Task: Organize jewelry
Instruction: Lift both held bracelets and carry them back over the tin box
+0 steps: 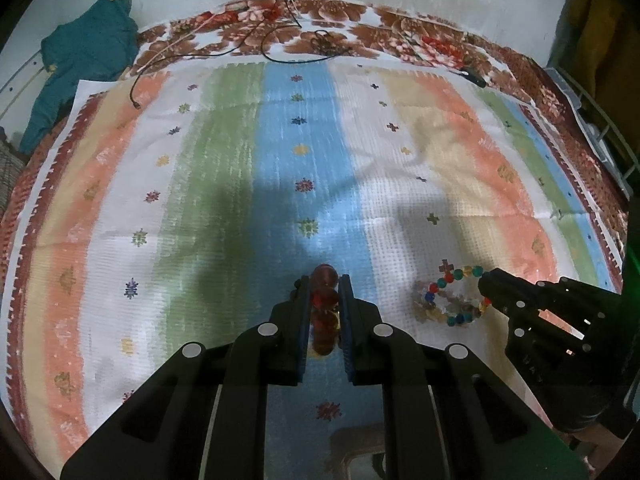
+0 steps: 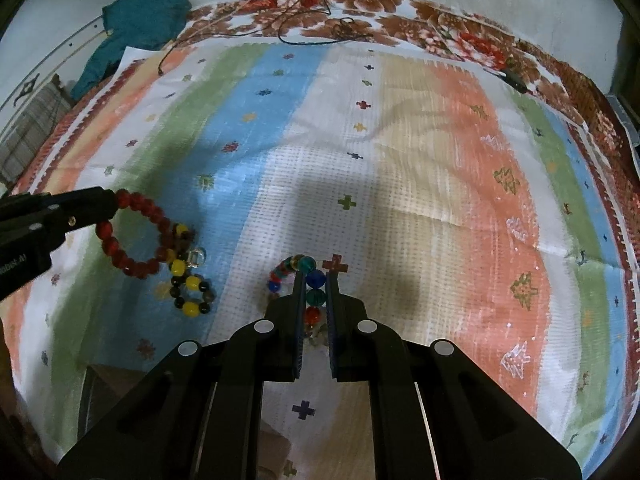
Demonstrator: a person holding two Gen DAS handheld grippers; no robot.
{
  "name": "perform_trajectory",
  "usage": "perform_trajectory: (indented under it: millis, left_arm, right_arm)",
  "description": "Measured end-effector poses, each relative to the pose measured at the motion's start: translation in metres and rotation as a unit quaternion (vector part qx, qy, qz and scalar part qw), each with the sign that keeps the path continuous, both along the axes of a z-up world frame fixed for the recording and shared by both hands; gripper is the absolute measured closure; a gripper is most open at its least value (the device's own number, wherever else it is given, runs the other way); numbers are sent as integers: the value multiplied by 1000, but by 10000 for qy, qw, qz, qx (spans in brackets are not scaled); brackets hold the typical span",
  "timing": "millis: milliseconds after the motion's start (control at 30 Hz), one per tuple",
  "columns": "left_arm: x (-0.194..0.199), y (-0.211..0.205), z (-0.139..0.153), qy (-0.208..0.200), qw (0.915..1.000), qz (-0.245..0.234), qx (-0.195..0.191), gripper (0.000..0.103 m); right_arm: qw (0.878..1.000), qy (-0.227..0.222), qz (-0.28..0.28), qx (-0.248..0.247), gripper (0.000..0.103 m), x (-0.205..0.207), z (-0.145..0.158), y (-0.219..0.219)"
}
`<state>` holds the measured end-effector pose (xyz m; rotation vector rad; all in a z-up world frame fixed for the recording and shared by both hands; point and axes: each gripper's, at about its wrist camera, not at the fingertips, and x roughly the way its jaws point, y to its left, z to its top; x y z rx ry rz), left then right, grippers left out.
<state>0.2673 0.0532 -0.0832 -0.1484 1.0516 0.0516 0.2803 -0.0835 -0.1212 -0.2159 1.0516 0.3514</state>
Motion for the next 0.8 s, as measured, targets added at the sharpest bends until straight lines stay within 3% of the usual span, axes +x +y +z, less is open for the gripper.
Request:
perform_trajectory:
  millis: [800]
  left_arm:
    - [-29,-4,29,-236,9996,3,125,90]
  right_arm:
    - [9994,-276,105,157,93,-37,37,-5]
